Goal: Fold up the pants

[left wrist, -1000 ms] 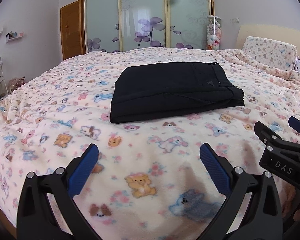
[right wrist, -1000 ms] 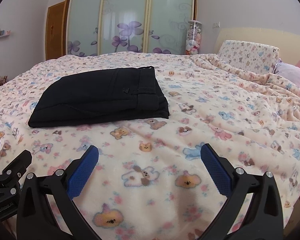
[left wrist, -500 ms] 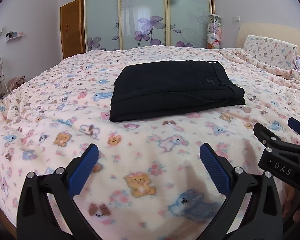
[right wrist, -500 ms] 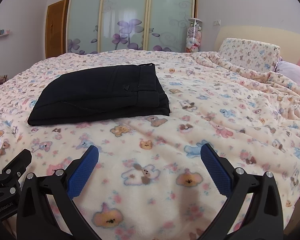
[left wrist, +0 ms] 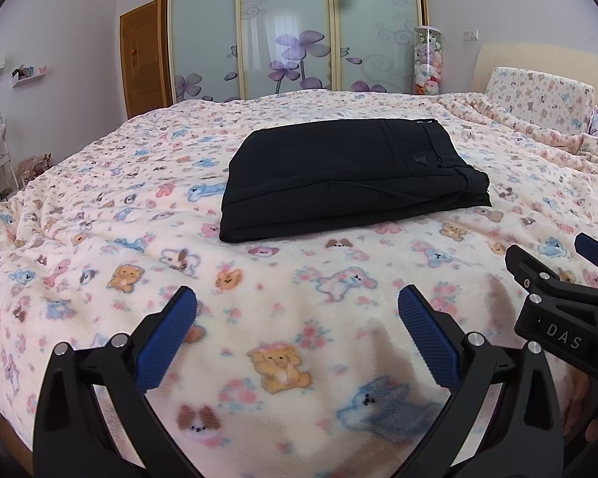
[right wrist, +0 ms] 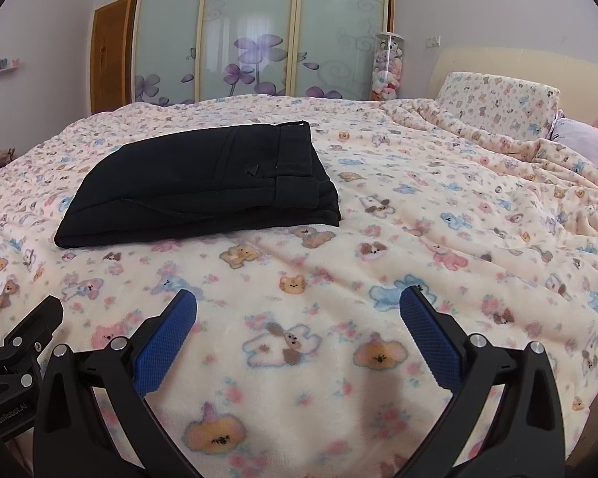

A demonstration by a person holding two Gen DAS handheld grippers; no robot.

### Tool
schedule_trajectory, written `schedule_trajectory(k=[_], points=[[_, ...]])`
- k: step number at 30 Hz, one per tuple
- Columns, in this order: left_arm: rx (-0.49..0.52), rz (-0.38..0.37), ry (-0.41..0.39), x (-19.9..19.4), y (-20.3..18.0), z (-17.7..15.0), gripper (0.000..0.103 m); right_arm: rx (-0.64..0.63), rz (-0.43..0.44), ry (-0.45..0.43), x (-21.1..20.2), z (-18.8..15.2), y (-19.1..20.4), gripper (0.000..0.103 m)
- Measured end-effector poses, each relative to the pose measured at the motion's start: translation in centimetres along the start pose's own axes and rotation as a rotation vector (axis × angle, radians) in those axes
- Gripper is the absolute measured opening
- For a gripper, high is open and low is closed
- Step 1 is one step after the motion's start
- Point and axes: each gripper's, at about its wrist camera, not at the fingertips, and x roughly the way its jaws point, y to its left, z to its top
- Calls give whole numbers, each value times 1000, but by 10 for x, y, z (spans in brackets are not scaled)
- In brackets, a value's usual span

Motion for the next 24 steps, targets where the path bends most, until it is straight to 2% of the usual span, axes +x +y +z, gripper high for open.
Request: schedule_trajectory(k=[24], points=[[-1, 17, 3, 2, 9, 4, 101, 3, 13, 27, 10, -1, -6, 102]])
